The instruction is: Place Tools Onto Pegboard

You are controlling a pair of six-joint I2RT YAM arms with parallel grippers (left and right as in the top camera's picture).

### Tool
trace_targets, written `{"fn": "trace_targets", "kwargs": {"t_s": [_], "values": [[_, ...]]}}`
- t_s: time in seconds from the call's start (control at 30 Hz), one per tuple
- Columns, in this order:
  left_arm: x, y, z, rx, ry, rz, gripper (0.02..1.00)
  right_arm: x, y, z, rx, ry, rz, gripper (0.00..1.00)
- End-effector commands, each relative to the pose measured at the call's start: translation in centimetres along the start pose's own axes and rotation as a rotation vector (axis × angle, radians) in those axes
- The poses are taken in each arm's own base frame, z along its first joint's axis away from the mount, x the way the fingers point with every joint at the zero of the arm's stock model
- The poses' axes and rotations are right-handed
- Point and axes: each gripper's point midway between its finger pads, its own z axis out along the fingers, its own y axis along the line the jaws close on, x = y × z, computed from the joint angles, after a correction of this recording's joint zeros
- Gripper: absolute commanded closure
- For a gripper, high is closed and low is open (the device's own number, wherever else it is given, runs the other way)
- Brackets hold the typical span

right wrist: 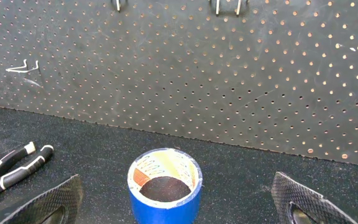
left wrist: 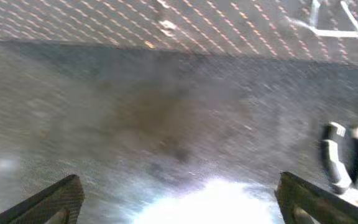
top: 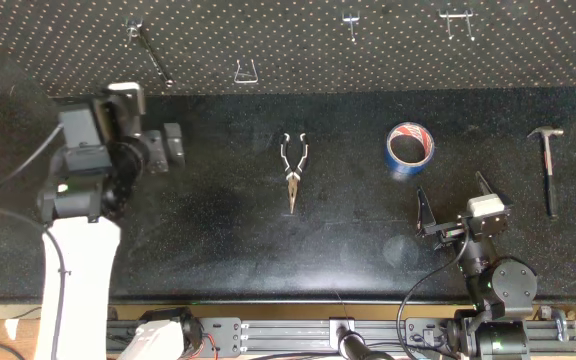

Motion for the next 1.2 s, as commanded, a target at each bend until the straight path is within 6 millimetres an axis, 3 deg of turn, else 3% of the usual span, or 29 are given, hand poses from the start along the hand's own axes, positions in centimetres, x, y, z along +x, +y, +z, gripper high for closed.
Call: {"fn": "trace_targets", "kwargs": {"t_s": [0.03, 0.17, 0.33, 0.63, 0.8, 1.2], "values": [[4.1, -10.4, 3.2, 0.108, 0.202, -0.081, 0.020, 0.1, -0.1, 0.0, 0.006, 0.002, 0.012, 0.003], [6.5, -17.9, 5.4, 0.149, 0.337, -0.014, 0.020, 0.1, -0.1, 0.0, 0.006, 0.002, 0.012, 0.003], [4.7, -21.5, 8.9, 0.100, 0.442, 0.034, 0.020, 0.1, -0.1, 0.0, 0.006, 0.002, 0.012, 0.003], [7.7, -21.2, 12.3, 0.018, 0.550, -0.007, 0.020, 0.1, -0.1, 0.0, 0.006, 0.002, 0.012, 0.003], [7.8, -22.0, 14.5, 0.036, 0.530, 0.012, 0.020, 0.1, -0.1, 0.0, 0.006, 0.002, 0.012, 0.003], [8.4, -21.6, 15.8, 0.014, 0.531, 0.045, 0.018, 0.1, -0.1, 0.0, 0.006, 0.002, 0.012, 0.003]]}}
